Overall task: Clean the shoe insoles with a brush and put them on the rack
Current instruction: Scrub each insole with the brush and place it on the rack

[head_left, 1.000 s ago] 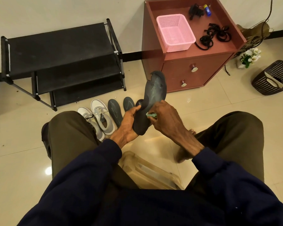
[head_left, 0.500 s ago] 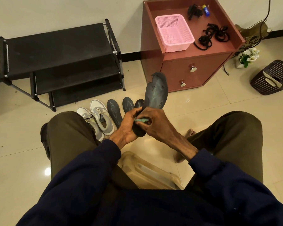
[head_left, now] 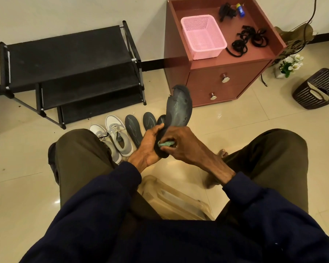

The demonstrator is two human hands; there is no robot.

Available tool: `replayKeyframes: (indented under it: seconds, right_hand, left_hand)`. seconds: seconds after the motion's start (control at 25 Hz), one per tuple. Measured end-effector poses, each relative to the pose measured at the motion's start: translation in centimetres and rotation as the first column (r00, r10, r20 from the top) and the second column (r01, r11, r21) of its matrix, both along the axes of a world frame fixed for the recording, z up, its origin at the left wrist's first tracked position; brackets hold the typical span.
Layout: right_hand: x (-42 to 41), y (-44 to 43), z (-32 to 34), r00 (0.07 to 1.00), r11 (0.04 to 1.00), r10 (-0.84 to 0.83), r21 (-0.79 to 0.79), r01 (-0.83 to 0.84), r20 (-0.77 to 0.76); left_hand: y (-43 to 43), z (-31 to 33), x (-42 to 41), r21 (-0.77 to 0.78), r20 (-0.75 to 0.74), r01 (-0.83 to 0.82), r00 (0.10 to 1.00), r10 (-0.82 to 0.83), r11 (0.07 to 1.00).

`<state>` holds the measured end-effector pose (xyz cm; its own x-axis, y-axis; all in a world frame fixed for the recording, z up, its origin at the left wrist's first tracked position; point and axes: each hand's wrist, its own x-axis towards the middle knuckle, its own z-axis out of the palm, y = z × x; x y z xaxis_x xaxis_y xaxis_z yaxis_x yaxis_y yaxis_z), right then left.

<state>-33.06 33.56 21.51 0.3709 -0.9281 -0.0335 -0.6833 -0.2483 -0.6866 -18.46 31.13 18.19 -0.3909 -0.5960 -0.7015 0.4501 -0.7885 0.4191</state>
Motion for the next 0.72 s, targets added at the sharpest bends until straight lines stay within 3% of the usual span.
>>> replayKeyframes:
  seconds: [0.08, 0.12, 0.24, 0.28, 0.36, 0.44, 0.52, 0.64, 0.72]
  right_hand:
    - [-0.4, 0.3, 0.6, 0.994, 0.983, 0.105, 0.146, -0.110, 0.040]
    - [-0.7, -0.1, 0.6, 0.993, 0.983, 0.110, 0.153, -0.104, -0.029]
    - [-1.7, -1.4, -0.2, 0.945, 0.992, -0.121, -0.024, 0.120, -0.305]
    - [-1.7, -1.5, -0.5, 0.933, 0.982, -0.189, -0.054, 0.182, -0.307]
    - [-0.8, -0.9, -0.6, 0.978, 0.988, -0.148, -0.063, 0.140, -0.147]
    - [0.1, 0.1, 0.3, 1.000, 0.998, 0.006, 0.058, -0.007, 0.015]
    - [-0.1, 0.2, 0.8, 0.995, 0.981, 0.093, 0.166, -0.097, 0.030]
    - [-1.1, -0.8, 0.1, 0.975, 0.997, -0.073, -0.013, 0.072, -0.208]
    - [-1.1, -0.9, -0.5, 0.958, 0.979, -0.192, -0.110, 0.172, -0.214]
  left_hand:
    - [0.0, -0.2, 0.2, -0.001, -0.034, -0.009, 0.999, 0.009, 1.000]
    - [0.1, -0.3, 0.1, 0.001, -0.017, -0.024, 1.000, 0.024, 1.000]
    - [0.0, -0.1, -0.2, -0.023, -0.009, -0.026, 1.000, 0.025, 0.999]
    - [0.0, -0.1, -0.2, -0.018, -0.014, -0.031, 0.999, 0.031, 0.999]
    - [0.0, 0.1, -0.1, -0.009, -0.013, -0.036, 0.999, 0.036, 0.999]
    - [0.0, 0.2, 0.0, -0.005, -0.008, -0.028, 1.000, 0.028, 1.000]
    - [0.0, 0.1, 0.2, 0.002, -0.009, -0.042, 0.999, 0.042, 0.999]
    - [-0.1, 0.1, 0.1, -0.018, -0.002, -0.054, 0.999, 0.054, 0.998]
    - [0.0, 0.1, -0.1, -0.009, -0.017, -0.057, 0.998, 0.057, 0.998]
